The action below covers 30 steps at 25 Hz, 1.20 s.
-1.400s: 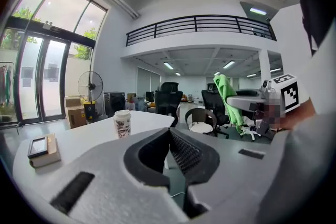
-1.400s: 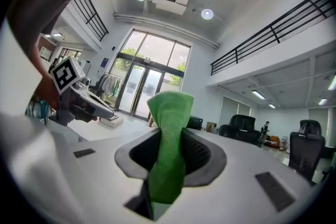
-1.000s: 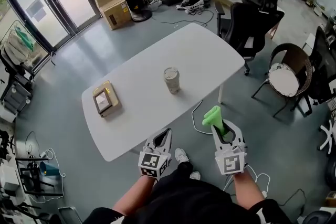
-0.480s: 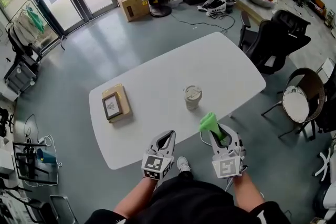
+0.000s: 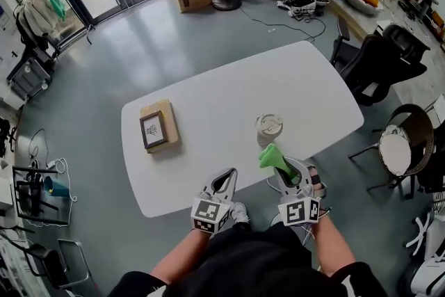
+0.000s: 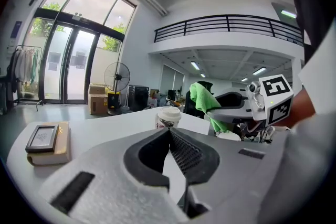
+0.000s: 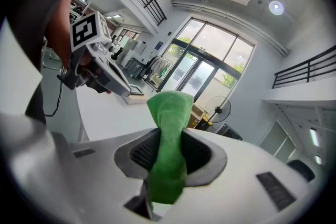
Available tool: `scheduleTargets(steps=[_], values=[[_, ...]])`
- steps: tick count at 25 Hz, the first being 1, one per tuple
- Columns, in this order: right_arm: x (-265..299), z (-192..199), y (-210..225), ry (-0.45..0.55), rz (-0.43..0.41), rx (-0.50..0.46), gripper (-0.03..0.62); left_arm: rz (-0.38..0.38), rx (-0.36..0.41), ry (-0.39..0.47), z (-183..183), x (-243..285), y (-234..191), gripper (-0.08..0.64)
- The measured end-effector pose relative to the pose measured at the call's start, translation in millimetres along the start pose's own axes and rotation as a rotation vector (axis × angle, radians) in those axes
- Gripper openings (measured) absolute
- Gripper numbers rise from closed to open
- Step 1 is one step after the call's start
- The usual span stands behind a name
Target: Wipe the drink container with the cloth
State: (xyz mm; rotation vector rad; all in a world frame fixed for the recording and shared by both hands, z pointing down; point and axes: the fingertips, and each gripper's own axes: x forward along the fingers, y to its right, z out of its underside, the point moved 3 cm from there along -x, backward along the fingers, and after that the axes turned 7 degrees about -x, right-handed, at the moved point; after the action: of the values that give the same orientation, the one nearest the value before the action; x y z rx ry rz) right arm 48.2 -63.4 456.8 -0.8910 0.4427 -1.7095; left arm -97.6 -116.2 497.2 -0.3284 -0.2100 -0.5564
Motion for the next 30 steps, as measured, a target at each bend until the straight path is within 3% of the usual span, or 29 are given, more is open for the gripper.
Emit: scheduleTargets(steps=[5,11,17,30], values=[[34,23,-22,-0.023,-0.112,0.077,0.124,-0.066,-0.008,-0.029,13,-1,-11,0.014],[68,34,-34,-0.027,-0.236,0.329,0.124,-0.182,-0.039,-0.045,22,-4,-15,0.014],[100,44,-47,-0.049,-0.343,0.51,0.123,-0.27,-0.078,-0.057,32,-8,-14,0.014],[129,62,-49,-0.115,-0.416,0.896,0.121,-0.331,-0.108,-0.087,54,-10,-7,0.014]])
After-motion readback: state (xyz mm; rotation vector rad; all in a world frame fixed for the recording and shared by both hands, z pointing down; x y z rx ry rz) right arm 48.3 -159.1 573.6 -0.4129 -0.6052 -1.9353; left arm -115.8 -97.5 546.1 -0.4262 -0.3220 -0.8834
